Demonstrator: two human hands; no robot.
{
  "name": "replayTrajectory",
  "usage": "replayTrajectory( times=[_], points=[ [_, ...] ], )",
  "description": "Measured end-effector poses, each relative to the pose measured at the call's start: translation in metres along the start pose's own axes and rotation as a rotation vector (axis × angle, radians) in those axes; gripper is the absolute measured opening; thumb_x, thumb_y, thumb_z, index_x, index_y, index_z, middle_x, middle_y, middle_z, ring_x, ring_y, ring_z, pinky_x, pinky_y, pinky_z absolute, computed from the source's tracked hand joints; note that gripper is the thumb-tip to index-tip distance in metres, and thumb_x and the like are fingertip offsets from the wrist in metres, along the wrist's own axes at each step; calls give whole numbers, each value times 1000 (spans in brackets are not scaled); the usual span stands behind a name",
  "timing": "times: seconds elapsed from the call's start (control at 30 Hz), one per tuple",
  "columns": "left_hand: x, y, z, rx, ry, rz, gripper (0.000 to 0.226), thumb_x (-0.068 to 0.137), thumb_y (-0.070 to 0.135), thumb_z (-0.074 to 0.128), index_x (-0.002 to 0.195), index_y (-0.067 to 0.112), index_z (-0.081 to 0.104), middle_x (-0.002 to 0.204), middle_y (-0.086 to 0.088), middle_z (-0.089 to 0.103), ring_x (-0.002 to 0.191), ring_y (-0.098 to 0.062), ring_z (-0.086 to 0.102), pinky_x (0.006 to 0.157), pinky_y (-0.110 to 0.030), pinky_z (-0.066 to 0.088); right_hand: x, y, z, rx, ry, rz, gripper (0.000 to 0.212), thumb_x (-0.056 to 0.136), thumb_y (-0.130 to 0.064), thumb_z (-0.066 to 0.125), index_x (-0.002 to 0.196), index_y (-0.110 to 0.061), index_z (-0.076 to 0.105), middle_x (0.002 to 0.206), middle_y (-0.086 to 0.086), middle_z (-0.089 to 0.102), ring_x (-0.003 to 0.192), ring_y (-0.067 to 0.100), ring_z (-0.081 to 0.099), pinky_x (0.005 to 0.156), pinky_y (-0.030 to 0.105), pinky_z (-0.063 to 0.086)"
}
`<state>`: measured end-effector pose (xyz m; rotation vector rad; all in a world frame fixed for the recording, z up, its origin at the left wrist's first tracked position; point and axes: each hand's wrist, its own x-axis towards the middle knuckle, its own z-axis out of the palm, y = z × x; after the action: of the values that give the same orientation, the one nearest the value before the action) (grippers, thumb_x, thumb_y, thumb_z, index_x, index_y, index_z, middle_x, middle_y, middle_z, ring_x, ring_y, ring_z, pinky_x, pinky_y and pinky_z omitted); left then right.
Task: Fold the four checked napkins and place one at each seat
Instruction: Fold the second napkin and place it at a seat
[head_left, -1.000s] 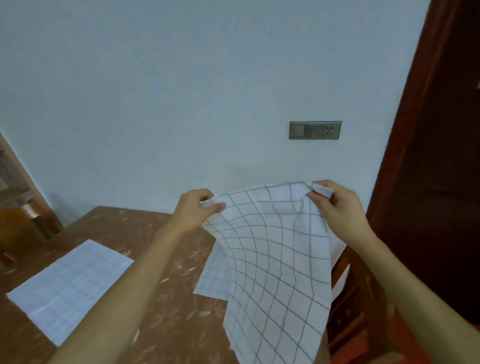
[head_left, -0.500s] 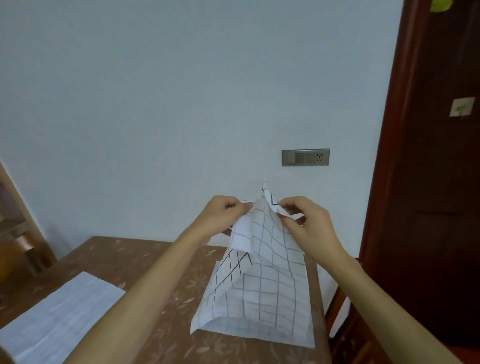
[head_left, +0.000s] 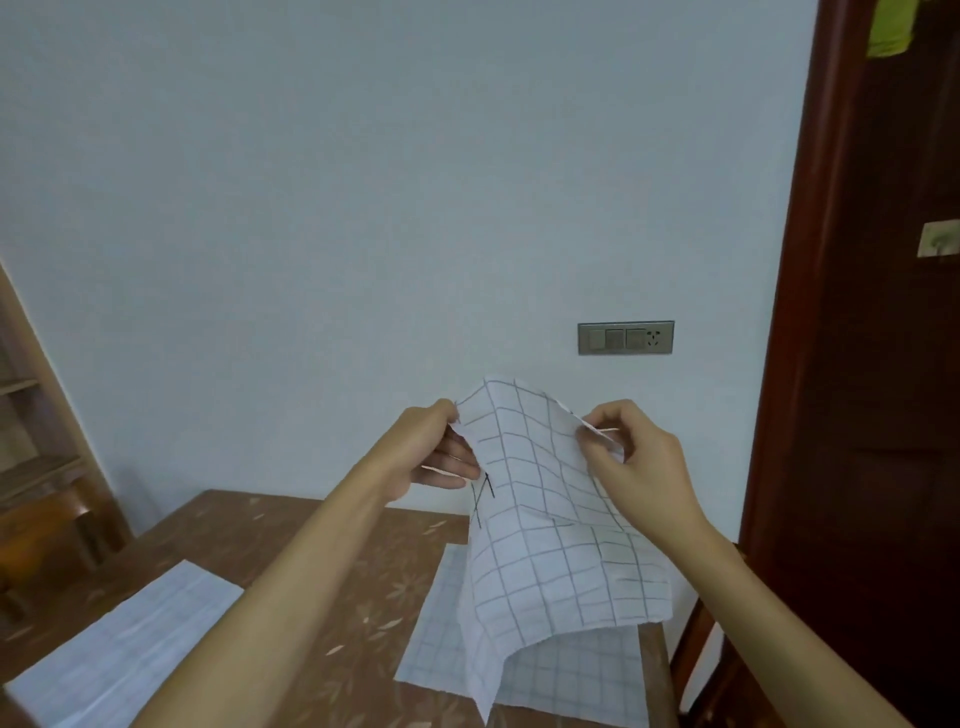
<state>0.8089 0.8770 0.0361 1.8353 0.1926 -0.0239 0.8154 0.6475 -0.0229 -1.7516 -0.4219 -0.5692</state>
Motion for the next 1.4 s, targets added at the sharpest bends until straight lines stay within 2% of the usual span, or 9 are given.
replayTrajectory(
  times=[0.33, 0.57, 0.7, 0.83, 0.97, 1.07, 1.13, 1.23, 1.4],
  points=[
    [-8, 9, 32, -311, -217, -65, 41, 100, 22, 38, 101, -1, 72, 97, -19, 78, 84, -28, 78, 65, -33, 62, -11, -21, 17, 235, -183, -8, 25, 91, -41, 61, 109, -25, 68, 102, -14, 73, 94, -3, 67, 78, 10, 47],
    [-12, 14, 28, -265, -226, 21, 46, 102, 32, 39, 100, 1, 72, 95, -14, 78, 87, -26, 77, 68, -35, 61, -4, -11, 15, 92, -101, -53, 16, 91, -21, 71, 102, -33, 69, 95, -20, 73, 92, -1, 67, 80, 12, 49],
    [-10, 13, 24, -213, 34, 175, 40, 97, 38, 53, 85, 6, 73, 70, -3, 66, 76, -22, 66, 66, -35, 60, 2, -10, 9, 159, -48, -49, 22, 94, -11, 65, 93, -32, 69, 85, -28, 71, 84, -8, 65, 76, 6, 46],
    [0, -1, 17, -151, 248, 394, 20, 95, 31, 66, 110, 17, 66, 104, 2, 66, 104, -16, 63, 88, -33, 57, 7, -14, -1, 226, -52, -42, 18, 97, -9, 61, 94, -26, 69, 76, -27, 68, 75, -10, 61, 72, 6, 44],
    [-3, -15, 15, 7, -15, 334, 65, 79, 60, 65, 136, 33, 49, 140, 9, 53, 126, -2, 51, 107, -28, 41, 13, -21, -12, 203, -36, -62, 16, 100, -15, 55, 96, -24, 68, 71, -27, 66, 70, -10, 58, 68, 5, 43],
    [-3, -20, 26, -77, -147, 283, 15, 93, 40, 63, 104, 33, 56, 100, 27, 70, 90, 17, 64, 78, -7, 47, 16, -22, -18, 197, -69, -37, 14, 102, -22, 51, 106, -22, 64, 60, -16, 57, 50, -1, 45, 52, 8, 38],
    [-1, -20, 29, -154, -159, 313, 2, 97, 25, 63, 97, 26, 62, 81, 22, 76, 82, 8, 72, 70, -10, 54, 18, -19, -20, 162, -70, -6, 13, 102, -27, 51, 111, -25, 59, 52, -9, 44, 43, 4, 34, 45, 12, 32],
    [1, -18, 31, -214, -96, 401, 23, 88, 22, 76, 108, 12, 73, 105, -2, 79, 103, -23, 74, 85, -32, 60, 21, -14, -23, 137, -58, -5, 6, 102, -25, 52, 104, -22, 56, 45, -18, 48, 41, 0, 39, 46, 10, 33],
    [5, -21, 31, -221, 15, 460, 23, 81, 17, 82, 102, 11, 75, 100, -4, 80, 95, -24, 76, 79, -34, 62, 27, -11, -32, 153, 9, -23, 9, 99, -21, 59, 96, -20, 68, 60, -15, 60, 61, 3, 50, 66, 17, 44]
  ],
)
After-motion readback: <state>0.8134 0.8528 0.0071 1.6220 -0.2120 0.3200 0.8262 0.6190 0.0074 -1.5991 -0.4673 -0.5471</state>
